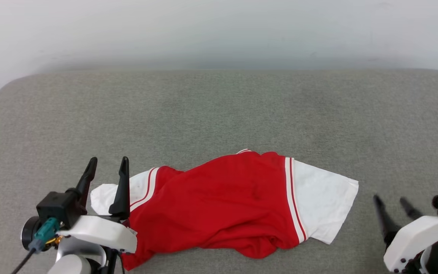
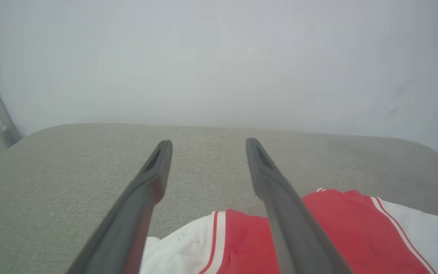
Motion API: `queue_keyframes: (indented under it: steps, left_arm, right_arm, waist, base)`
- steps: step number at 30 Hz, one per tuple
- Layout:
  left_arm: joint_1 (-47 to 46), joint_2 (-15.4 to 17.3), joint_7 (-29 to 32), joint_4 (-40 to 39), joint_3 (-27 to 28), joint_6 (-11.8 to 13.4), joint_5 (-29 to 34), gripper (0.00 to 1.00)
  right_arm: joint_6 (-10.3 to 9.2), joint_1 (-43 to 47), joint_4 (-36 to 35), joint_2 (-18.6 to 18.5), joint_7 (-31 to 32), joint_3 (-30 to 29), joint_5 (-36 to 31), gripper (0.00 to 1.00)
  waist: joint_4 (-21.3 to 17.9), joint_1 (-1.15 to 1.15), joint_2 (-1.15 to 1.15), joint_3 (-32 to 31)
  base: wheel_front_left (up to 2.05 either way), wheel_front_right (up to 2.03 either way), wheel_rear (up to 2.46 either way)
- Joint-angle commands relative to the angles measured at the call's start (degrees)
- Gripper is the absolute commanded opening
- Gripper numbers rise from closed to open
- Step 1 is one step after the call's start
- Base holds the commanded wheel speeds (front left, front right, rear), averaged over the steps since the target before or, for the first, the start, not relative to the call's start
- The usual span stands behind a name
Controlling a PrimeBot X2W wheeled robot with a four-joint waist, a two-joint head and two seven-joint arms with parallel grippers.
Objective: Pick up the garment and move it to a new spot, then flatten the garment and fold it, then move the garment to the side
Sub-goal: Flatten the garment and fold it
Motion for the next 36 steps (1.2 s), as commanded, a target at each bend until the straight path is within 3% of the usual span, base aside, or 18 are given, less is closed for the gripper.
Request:
queue_keyframes:
  steps: [1, 6, 9, 20, 26, 27, 28, 29, 36]
  left_arm:
    - [1.14, -0.21, -0.44, -1.40, -0.14, 0.64, 0.67, 1.00]
    - [2.57, -0.75, -0.76, -5.44, -0.62, 1.87, 1.59, 1.00]
    - [2.85, -1.02, -0.94, -7.18, -0.91, 2.20, 2.03, 1.00]
    - [0.62, -2.83, -1.65, -8.87, -0.78, 1.32, 2.55, 1.00]
    - [0.13, -4.04, -1.85, -7.44, -0.07, 0.35, 2.15, 1.00]
    - [0.11, -4.16, -1.86, -7.16, 0.00, 0.06, 2.17, 1.00]
    - [0.06, -4.32, -1.90, -6.84, 0.17, -0.08, 2.19, 1.00]
    - [0.17, -4.39, -1.93, -6.41, 0.27, -0.09, 2.10, 1.00]
    - [1.40, -4.15, -1.97, -4.69, 1.22, -0.61, 1.51, 1.00]
  right_arm:
    - [-0.02, -0.16, 1.13, 0.03, 3.70, -0.15, 0.35, 1.00]
    - [-0.02, -1.75, 3.93, -2.42, 17.21, -0.78, 1.67, 1.00]
    - [-0.03, -3.83, 5.63, -3.99, 22.18, -1.46, 2.32, 1.00]
    - [-0.02, -14.89, 16.36, -8.37, 27.78, -1.72, 2.82, 1.00]
    - [-0.02, -17.11, 22.20, -8.68, 29.21, 0.52, 3.81, 1.00]
    - [-0.02, -17.05, 23.04, -8.43, 29.55, 0.98, 4.13, 0.48]
    - [-0.01, -16.99, 23.67, -8.07, 29.86, 1.42, 4.65, 0.05]
    - [0.00, -16.92, 24.25, -7.71, 30.22, 1.82, 5.08, 0.00]
    - [-0.02, -17.60, 23.49, -9.27, 28.08, 2.84, 6.13, 0.00]
  waist:
    - [0.68, 0.00, 0.00, -0.33]
    - [2.95, 0.00, 0.00, -0.24]
    - [4.69, 0.00, 0.00, 0.50]
    - [9.90, 0.00, 0.00, 5.93]
    - [10.98, 0.00, 0.00, 7.80]
    - [11.05, 0.00, 0.00, 7.91]
    - [11.07, 0.00, 0.00, 7.97]
    - [11.04, 0.00, 0.00, 7.95]
    - [9.79, 0.00, 0.00, 5.93]
  base:
    - [0.00, 0.00, 0.00]
    - [0.00, 0.00, 0.00]
    - [0.00, 0.00, 0.00]
    - [0.00, 0.00, 0.00]
    - [0.00, 0.00, 0.00]
    - [0.00, 0.00, 0.00]
    - [0.00, 0.00, 0.00]
    - [0.00, 0.00, 0.00]
    - [0.00, 0.00, 0.00]
